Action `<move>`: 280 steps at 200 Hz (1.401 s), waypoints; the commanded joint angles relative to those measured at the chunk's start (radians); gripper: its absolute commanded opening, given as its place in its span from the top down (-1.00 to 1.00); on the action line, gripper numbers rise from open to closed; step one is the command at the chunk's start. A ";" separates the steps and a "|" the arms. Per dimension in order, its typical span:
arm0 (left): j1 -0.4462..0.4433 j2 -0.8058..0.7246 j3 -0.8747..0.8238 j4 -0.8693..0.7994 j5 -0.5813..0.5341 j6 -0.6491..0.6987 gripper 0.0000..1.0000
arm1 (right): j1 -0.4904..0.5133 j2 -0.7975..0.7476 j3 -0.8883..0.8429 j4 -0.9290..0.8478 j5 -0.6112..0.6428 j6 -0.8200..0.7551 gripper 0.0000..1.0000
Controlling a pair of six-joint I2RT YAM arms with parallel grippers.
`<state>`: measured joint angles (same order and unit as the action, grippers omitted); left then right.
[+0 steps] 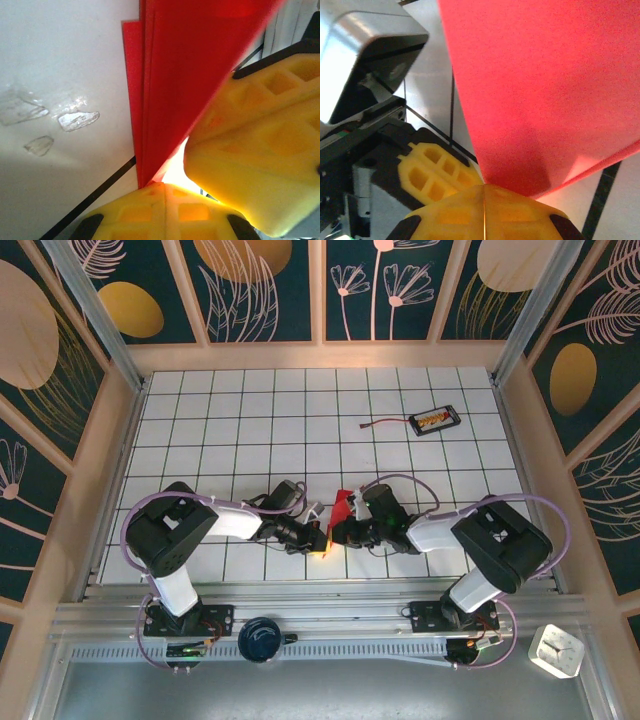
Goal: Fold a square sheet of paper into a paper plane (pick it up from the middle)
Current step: Fold the wing for the fifth time at the center of the table.
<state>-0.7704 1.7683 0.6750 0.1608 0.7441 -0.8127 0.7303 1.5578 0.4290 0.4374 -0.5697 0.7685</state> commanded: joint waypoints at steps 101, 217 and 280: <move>-0.008 0.063 -0.041 -0.185 -0.017 0.015 1.00 | -0.032 0.088 0.066 -0.102 0.055 -0.070 0.86; -0.007 0.026 0.017 -0.202 0.002 0.041 1.00 | -0.122 0.116 0.122 -0.183 0.015 -0.153 0.86; 0.010 -0.077 0.053 -0.046 -0.048 -0.043 1.00 | -0.117 0.110 0.084 -0.136 0.005 -0.118 0.86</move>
<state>-0.7708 1.7210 0.7177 0.0597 0.7174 -0.7956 0.6178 1.6466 0.5404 0.3073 -0.6067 0.6537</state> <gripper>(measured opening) 0.043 0.070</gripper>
